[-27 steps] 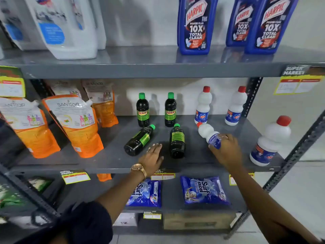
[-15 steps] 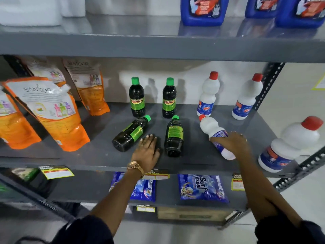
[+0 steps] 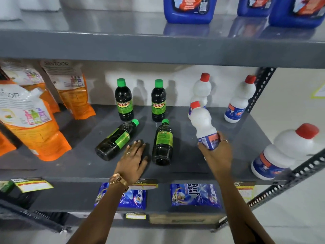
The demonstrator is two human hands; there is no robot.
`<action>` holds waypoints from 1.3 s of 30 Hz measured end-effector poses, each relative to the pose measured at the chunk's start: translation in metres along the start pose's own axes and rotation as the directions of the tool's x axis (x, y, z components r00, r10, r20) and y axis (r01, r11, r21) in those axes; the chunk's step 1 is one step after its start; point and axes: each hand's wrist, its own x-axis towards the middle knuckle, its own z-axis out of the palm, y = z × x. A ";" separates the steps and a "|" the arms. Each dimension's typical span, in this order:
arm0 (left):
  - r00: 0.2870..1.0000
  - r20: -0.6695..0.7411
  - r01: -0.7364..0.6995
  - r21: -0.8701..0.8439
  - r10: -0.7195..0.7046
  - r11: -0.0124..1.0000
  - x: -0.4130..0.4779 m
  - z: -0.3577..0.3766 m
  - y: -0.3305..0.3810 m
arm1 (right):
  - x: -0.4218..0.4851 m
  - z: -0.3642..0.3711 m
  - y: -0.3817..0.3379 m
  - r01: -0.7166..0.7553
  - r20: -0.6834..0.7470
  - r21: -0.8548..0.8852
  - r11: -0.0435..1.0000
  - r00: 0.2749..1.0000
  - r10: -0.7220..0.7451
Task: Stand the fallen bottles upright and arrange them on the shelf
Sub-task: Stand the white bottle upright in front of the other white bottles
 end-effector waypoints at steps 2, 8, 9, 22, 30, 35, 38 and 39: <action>1.000 -0.002 0.014 -0.008 -0.014 1.000 0.000 0.000 0.001 | 0.006 0.010 -0.001 0.034 -0.117 0.241 0.970 0.993 -0.005; 0.998 0.025 0.056 -0.014 -0.055 0.998 0.000 0.000 0.002 | 0.027 0.030 -0.002 0.024 -0.263 0.393 0.919 0.961 0.087; 0.998 0.030 0.060 -0.016 -0.059 0.998 0.000 0.000 0.001 | 0.030 0.030 -0.001 0.008 -0.252 0.387 0.922 0.963 0.098; 0.998 0.032 0.052 -0.002 -0.051 0.999 0.000 -0.001 0.001 | 0.023 0.017 0.032 -0.118 0.020 0.392 0.912 0.993 0.119; 0.997 0.042 0.061 -0.001 -0.061 0.998 0.001 -0.002 0.003 | 0.022 0.017 0.028 -0.041 0.016 0.348 0.937 0.999 0.038; 0.998 0.030 0.057 -0.015 -0.056 0.998 0.000 -0.002 0.002 | 0.020 0.014 0.035 -0.084 0.045 0.358 0.930 0.996 0.072; 0.998 0.031 0.058 -0.014 -0.058 0.998 -0.001 -0.004 0.005 | 0.019 0.015 0.030 -0.089 -0.020 0.345 0.934 0.995 0.103; 0.998 0.031 0.059 -0.013 -0.058 0.998 -0.002 -0.004 0.005 | 0.019 0.016 0.030 -0.079 -0.032 0.337 0.938 0.995 0.095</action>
